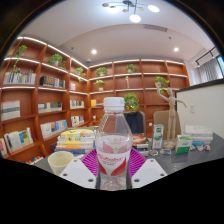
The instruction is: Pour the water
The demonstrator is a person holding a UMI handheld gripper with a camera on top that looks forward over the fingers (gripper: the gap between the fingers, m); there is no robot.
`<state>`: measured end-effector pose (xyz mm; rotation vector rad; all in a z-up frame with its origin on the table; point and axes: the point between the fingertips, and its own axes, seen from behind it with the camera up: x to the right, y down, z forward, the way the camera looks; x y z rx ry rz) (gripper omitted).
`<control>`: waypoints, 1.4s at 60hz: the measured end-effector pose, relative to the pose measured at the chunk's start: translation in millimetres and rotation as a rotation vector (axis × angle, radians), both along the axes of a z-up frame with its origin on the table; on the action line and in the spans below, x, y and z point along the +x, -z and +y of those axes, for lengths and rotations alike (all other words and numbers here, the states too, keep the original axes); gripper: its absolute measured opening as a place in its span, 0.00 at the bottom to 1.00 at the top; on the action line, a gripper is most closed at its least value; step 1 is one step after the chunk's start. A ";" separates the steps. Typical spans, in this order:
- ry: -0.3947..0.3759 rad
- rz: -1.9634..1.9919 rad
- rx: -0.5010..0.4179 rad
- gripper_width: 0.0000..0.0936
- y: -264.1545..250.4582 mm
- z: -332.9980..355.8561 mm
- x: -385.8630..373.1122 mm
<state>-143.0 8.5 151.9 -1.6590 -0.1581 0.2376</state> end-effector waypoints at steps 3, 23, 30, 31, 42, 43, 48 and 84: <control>-0.003 0.011 -0.011 0.41 7.4 2.7 -1.5; 0.019 -0.050 0.012 0.42 40.8 5.4 -10.4; 0.045 -0.051 0.010 0.49 40.4 8.4 -5.6; 0.049 -0.049 0.013 0.49 39.9 8.8 -4.9; 0.104 -0.050 -0.086 0.73 58.7 -1.4 5.3; 0.115 -0.051 -0.097 0.75 60.6 -3.5 7.5; 0.146 -0.046 -0.119 0.80 66.6 -19.9 14.8; 0.225 -0.026 -0.106 0.80 21.8 -136.6 26.7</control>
